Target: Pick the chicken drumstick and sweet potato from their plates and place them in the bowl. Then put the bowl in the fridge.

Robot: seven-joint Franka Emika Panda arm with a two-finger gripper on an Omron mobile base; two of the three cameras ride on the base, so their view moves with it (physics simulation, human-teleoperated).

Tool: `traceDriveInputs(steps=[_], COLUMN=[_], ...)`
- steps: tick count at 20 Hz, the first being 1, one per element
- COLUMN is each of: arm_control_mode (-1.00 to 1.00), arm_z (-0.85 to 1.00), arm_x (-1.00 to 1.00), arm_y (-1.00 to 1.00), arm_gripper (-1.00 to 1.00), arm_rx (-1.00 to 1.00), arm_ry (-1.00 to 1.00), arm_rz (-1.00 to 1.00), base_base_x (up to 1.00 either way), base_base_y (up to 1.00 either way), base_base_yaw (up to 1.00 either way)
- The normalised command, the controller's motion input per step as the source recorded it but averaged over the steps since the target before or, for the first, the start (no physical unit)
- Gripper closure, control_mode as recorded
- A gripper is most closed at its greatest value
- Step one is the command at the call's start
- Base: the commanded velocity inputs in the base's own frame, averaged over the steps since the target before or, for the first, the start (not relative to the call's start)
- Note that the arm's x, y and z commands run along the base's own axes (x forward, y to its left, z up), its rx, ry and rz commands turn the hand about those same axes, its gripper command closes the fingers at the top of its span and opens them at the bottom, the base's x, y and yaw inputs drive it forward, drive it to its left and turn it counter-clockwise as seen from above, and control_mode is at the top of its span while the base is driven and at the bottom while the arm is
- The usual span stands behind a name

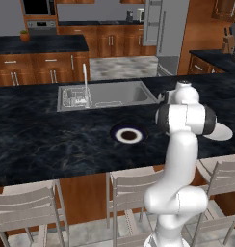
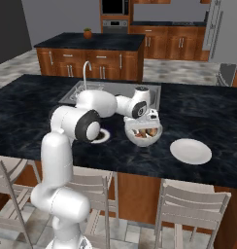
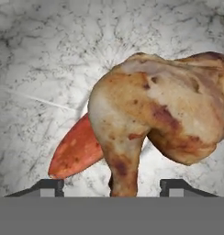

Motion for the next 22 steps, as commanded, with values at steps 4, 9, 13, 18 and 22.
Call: traceDriveInputs(steps=[4,9,13,18,22], arm_control_mode=[-1.0,-1.0,-1.0,-1.0,-1.0], arm_z=[0.16,0.33,0.4,0.34,0.19], arm_x=[-0.15,-0.22,-0.39,-0.39,-0.26], arm_y=[0.23,0.22,0.22,0.12,0.19], arm_gripper=[-1.0,-1.0,-1.0,-1.0,-1.0], arm_rx=[0.0,0.0,0.0,0.0,0.0], arm_ry=[-0.21,-0.21,-0.19,-0.11,0.0], arm_rz=[0.0,0.0,0.0,-0.01,-0.05], base_base_x=[0.0,0.0,0.0,0.0,0.0], base_base_y=[0.0,0.0,0.0,0.0,0.0], base_base_yaw=[0.0,0.0,0.0,0.0,0.0])
